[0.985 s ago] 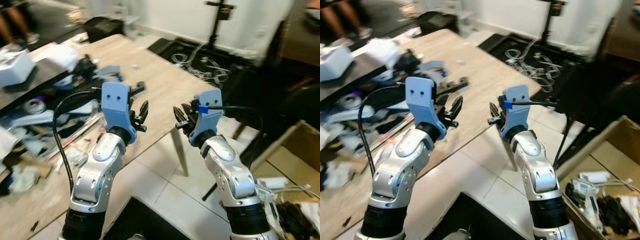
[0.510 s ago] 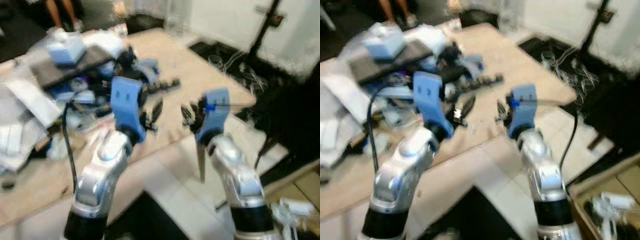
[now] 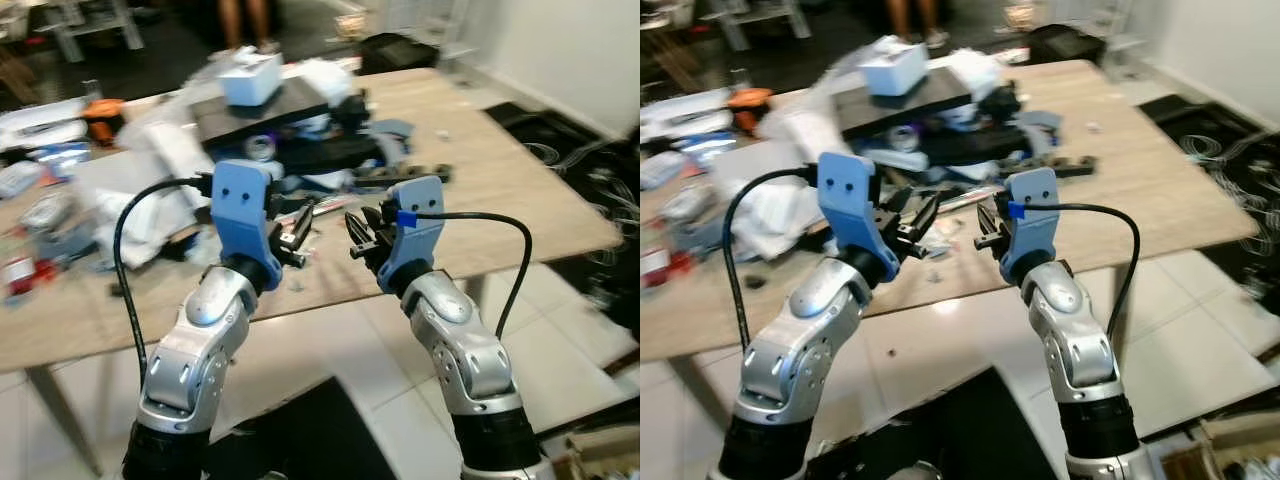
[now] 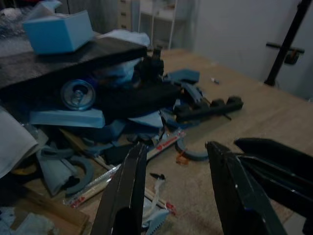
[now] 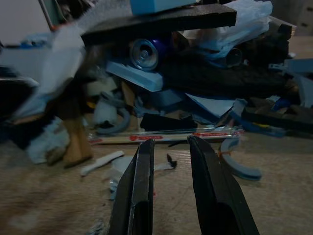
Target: Picking trash to rubbish bin
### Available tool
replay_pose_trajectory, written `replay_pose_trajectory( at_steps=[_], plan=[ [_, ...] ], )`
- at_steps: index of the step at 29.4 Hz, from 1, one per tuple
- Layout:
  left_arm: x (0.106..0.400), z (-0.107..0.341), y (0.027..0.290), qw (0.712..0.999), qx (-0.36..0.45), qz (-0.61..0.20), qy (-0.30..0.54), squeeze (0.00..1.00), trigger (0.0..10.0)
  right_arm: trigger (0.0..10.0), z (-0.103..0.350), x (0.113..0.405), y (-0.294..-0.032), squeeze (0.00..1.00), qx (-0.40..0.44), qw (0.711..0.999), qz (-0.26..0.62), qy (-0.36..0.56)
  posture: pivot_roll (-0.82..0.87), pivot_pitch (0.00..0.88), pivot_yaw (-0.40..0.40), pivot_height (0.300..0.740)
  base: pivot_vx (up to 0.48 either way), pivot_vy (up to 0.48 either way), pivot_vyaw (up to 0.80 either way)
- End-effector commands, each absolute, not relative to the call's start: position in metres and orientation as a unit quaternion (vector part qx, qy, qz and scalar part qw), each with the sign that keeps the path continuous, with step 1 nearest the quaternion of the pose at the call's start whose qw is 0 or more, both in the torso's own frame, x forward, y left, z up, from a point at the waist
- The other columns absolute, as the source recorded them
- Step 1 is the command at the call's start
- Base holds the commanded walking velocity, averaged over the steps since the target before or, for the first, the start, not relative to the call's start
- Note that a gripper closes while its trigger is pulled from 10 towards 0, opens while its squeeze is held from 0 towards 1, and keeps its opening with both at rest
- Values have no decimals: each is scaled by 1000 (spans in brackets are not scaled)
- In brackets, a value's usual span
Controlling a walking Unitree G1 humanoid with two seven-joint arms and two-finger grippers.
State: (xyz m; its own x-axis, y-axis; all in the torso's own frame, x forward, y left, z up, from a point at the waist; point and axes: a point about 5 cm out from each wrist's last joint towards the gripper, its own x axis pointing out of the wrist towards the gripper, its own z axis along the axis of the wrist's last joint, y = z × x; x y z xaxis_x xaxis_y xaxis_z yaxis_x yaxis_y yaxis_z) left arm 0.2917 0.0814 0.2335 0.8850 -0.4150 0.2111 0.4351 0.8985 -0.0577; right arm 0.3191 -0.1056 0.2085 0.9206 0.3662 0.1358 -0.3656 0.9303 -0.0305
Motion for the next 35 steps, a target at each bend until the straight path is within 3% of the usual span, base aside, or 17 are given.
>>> replay_pose_trajectory(
  at_steps=[1, 17, 19, 29, 35],
  plan=[
    [291, 228, 83, 972, -47, -216, -82, 0, 10000, 10000, 206, 317, -105, 0, 2, 980, 188, -64, 56, 135, 28, 740, 0, 0, 800],
    [290, 219, 84, 976, -36, -209, -53, 0, 10000, 10000, 202, 316, -105, 0, 10, 981, 186, -56, 62, 148, 26, 740, 0, 0, 800],
    [291, 215, 86, 978, -30, -202, -39, 0, 10000, 10000, 198, 316, -110, 0, 44, 985, 163, -43, 61, 155, 28, 740, 0, 0, 0],
    [289, 204, 81, 976, -10, -215, -11, 0, 10000, 10000, 195, 310, -117, 0, 38, 987, 150, -32, 32, 195, 40, 740, 0, 0, 0],
    [288, 201, 78, 977, -3, -215, 3, 0, 10000, 10000, 194, 306, -119, 0, 40, 988, 145, -26, 21, 206, 38, 740, 0, -418, 0]
  ],
)
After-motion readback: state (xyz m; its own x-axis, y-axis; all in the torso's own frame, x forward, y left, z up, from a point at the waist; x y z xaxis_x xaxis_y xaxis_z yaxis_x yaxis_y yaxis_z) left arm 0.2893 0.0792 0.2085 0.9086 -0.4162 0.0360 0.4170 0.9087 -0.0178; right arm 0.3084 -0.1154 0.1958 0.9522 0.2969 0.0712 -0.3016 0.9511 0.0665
